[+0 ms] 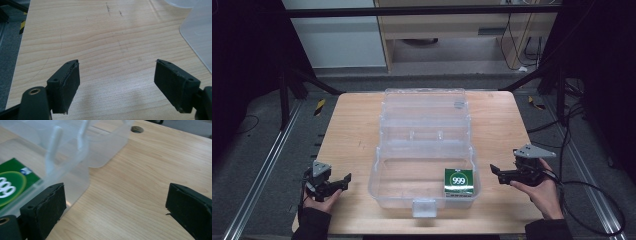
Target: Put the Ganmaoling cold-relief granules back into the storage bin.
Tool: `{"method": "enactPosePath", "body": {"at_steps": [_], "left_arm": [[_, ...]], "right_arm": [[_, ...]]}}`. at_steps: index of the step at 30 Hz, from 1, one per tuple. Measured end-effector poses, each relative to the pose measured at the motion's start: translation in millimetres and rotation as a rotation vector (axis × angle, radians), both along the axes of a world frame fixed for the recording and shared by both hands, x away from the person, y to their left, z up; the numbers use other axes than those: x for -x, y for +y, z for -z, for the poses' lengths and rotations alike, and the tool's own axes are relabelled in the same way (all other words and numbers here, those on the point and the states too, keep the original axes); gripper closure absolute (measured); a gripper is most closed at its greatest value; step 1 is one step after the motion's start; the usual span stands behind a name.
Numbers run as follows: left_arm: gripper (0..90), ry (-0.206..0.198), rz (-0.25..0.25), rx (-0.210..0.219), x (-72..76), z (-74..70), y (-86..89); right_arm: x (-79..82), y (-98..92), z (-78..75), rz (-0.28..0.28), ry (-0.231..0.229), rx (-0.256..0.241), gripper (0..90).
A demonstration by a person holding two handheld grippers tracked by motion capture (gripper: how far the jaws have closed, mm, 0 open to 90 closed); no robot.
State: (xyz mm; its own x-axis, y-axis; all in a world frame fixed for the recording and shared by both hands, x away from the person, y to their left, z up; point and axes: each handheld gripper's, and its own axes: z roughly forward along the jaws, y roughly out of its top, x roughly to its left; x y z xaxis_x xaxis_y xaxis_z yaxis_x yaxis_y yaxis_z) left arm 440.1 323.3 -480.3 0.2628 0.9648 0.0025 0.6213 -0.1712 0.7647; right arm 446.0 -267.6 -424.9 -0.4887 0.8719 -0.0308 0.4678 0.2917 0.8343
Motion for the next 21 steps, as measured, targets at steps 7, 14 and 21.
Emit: {"method": "enactPosePath", "body": {"at_steps": [7,14,21], "left_arm": [[20.0,-0.005,-0.011,0.007,-0.2,-0.5,2.5],[20.0,-0.011,-0.022,0.010,-0.4,-0.6,5.0],[19.9,-0.006,-0.035,0.006,-2.0,1.1,8.4]], "right_arm": [[-3.9,-19.2,19.8,0.141,-0.009,-0.049,3.4],[-6.4,-32.2,39.3,0.213,0.020,-0.051,2.0],[-8.4,-38.4,51.7,0.254,0.042,-0.036,0.7]]}}
